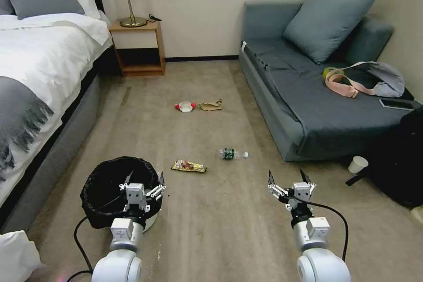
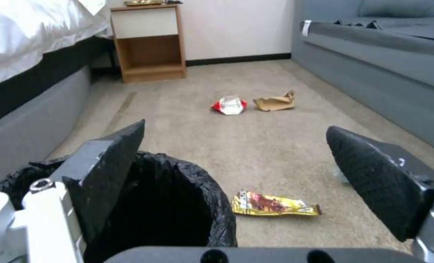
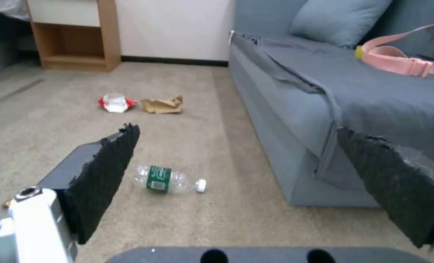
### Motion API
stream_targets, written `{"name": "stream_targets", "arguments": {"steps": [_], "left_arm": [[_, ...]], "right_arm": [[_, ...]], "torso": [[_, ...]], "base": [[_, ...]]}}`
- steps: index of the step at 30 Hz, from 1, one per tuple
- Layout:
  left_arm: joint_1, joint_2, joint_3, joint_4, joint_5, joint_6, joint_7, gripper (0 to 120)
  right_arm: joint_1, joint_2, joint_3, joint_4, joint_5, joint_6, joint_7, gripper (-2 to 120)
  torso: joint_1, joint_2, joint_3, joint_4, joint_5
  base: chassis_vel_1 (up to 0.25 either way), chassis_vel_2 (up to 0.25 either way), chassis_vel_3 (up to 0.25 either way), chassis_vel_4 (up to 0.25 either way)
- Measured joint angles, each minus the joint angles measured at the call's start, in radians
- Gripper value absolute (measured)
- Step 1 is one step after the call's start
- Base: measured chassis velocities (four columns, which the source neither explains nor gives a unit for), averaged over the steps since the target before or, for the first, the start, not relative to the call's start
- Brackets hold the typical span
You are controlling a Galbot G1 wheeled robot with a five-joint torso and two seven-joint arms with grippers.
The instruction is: Pick up the trash bin, then pick up the garbage on the floor and place it into the trash bin.
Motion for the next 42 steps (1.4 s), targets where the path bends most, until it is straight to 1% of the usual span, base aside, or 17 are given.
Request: {"name": "stream_targets", "arguments": {"steps": [7,11,14,15,18,19,23,24,27,32,33,34,37,38,40,41,42], "left_arm": [[0.0,0.0,0.0,0.0,0.0,0.0,0.0,100],[0.0,0.013,-0.011,-0.003,-0.02,0.014,-0.019,100],[-0.003,0.075,-0.072,-0.021,-0.1,0.083,-0.109,100],[-0.003,0.075,-0.072,-0.021,-0.1,0.083,-0.109,100],[-0.007,0.159,-0.152,-0.047,-0.211,0.18,-0.23,100],[-0.007,0.159,-0.152,-0.047,-0.211,0.18,-0.23,100],[-0.012,0.263,-0.253,-0.079,-0.347,0.299,-0.381,100],[-0.012,0.263,-0.253,-0.079,-0.347,0.299,-0.381,100],[-0.013,0.283,-0.271,-0.085,-0.375,0.324,-0.409,100],[-0.018,0.285,-0.275,-0.086,-0.385,0.34,-0.41,98],[-0.035,0.299,-0.287,-0.088,-0.402,0.369,-0.409,98],[-0.064,0.319,-0.302,-0.091,-0.417,0.398,-0.409,97],[-0.096,0.336,-0.311,-0.096,-0.429,0.423,-0.405,97],[-0.107,0.34,-0.313,-0.095,-0.433,0.432,-0.402,97],[-0.114,0.343,-0.315,-0.095,-0.435,0.438,-0.402,97],[-0.12,0.346,-0.318,-0.095,-0.437,0.444,-0.402,97],[-0.13,0.352,-0.325,-0.094,-0.444,0.46,-0.404,97]], "right_arm": [[0.0,0.0,0.0,0.0,0.0,0.0,0.0,100],[0.003,-0.005,-0.011,0.009,0.016,-0.045,0.017,100],[0.01,-0.017,-0.036,0.03,0.051,-0.136,0.051,100],[0.01,-0.017,-0.036,0.03,0.051,-0.136,0.051,100],[0.019,-0.03,-0.064,0.054,0.093,-0.247,0.094,100],[0.019,-0.03,-0.064,0.054,0.093,-0.247,0.094,100],[0.03,-0.049,-0.101,0.085,0.146,-0.388,0.148,100],[0.03,-0.049,-0.101,0.085,0.146,-0.388,0.148,100],[0.038,-0.061,-0.128,0.107,0.185,-0.49,0.187,100],[0.046,-0.073,-0.153,0.128,0.221,-0.587,0.224,100],[0.046,-0.073,-0.154,0.129,0.223,-0.591,0.226,100],[0.046,-0.074,-0.154,0.129,0.224,-0.593,0.226,100],[0.046,-0.074,-0.155,0.129,0.224,-0.593,0.226,100],[0.046,-0.076,-0.154,0.13,0.225,-0.595,0.226,100],[0.049,-0.084,-0.149,0.133,0.226,-0.599,0.219,100],[0.053,-0.098,-0.139,0.136,0.229,-0.603,0.201,100],[0.071,-0.153,-0.095,0.149,0.233,-0.613,0.139,100]], "torso": [[0.0,0.0,0.0,0.0,0.0],[0.0,0.0,0.0,-0.0002,-0.0005],[0.0,0.0,0.0,0.0,0.0],[0.0,0.0,0.0,0.0,0.0],[0.0,0.0,0.0,0.0,-0.0002],[0.0,0.0,0.0,0.0,-0.0002],[0.0,0.0,0.0,0.0001,-0.0002],[0.0,0.0,0.0,0.0001,-0.0002],[0.0,0.0,0.0,0.0002,-0.0007],[0.0,0.0,0.0,0.0003,-0.0007],[0.0,0.0,0.0,0.0008,-0.0011],[0.0,0.0,0.0,0.0,-0.0003],[0.0,0.0,0.0,-0.0003,0.0011],[0.0,0.0,0.0,-0.0003,-0.0009],[0.0,0.0,0.0,-0.0003,-0.0007],[0.0,0.0,0.0,-0.0002,0.0007],[0.0,0.0,0.0,0.0,0.0008]], "base": [[0.0,0.0,0.0,0.0],[0.0,0.0,0.0,0.0],[0.0,0.0,0.0,0.0],[0.0,0.0,0.0,0.0],[0.0,0.0,0.0,0.0],[0.0,0.0,0.0,0.0],[0.0,0.0,0.0,0.0],[0.0,0.0,0.0,0.0],[0.0,0.0,0.0,0.0],[0.0,0.0,0.0,0.0],[0.0,0.0,0.0,0.0],[0.0,0.0,0.0,0.0],[0.0,0.0,0.0,0.0],[0.0,0.0,0.0,0.0],[0.0,0.0,0.0,0.0],[0.0,0.0,0.0,0.0],[0.0,0.0,0.0,0.0]]}}
